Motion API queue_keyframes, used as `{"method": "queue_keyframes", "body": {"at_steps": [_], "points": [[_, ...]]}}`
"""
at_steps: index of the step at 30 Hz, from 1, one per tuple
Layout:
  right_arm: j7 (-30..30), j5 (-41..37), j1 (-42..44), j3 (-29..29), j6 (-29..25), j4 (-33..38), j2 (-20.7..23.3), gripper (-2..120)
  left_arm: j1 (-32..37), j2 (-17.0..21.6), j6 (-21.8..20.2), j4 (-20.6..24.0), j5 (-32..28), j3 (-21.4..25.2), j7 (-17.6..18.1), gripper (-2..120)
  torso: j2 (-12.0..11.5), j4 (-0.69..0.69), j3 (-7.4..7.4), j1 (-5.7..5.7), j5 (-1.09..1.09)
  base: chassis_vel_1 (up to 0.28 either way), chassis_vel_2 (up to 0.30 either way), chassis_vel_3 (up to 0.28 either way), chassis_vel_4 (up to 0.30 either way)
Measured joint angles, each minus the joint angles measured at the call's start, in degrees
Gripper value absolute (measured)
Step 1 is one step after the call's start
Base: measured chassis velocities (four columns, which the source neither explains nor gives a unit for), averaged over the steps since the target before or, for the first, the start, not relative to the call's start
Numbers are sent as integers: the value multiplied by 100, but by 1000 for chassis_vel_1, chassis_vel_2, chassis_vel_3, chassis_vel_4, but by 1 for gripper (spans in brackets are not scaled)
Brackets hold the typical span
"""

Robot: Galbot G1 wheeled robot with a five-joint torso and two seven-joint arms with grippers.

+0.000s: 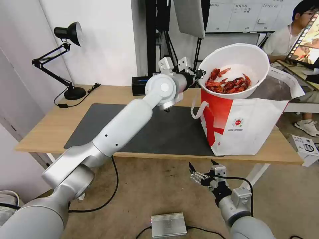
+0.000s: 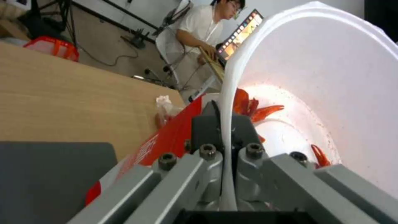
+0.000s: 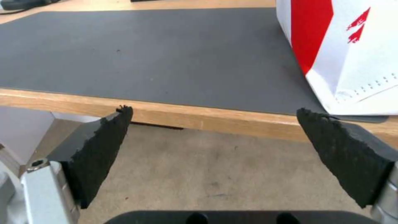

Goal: Pick up the trash from the table and place it into the takeout bag.

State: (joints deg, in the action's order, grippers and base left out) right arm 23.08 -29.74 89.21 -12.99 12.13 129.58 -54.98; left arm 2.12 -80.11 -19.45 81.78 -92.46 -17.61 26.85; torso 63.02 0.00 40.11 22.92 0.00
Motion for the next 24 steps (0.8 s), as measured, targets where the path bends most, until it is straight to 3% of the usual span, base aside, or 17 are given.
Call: {"method": "queue_keyframes", "body": {"at_steps": [7, 24], "points": [[0, 0, 0, 0, 0, 0, 0, 100, -8, 33, -131, 90, 73, -25, -98, 15, 0, 0, 0, 0, 0, 0, 0, 0, 0], [0, 0, 0, 0, 0, 0, 0, 100, -108, 213, -147, 202, 71, -46, -94, 82, 0, 0, 0, 0, 0, 0, 0, 0, 0]]}}
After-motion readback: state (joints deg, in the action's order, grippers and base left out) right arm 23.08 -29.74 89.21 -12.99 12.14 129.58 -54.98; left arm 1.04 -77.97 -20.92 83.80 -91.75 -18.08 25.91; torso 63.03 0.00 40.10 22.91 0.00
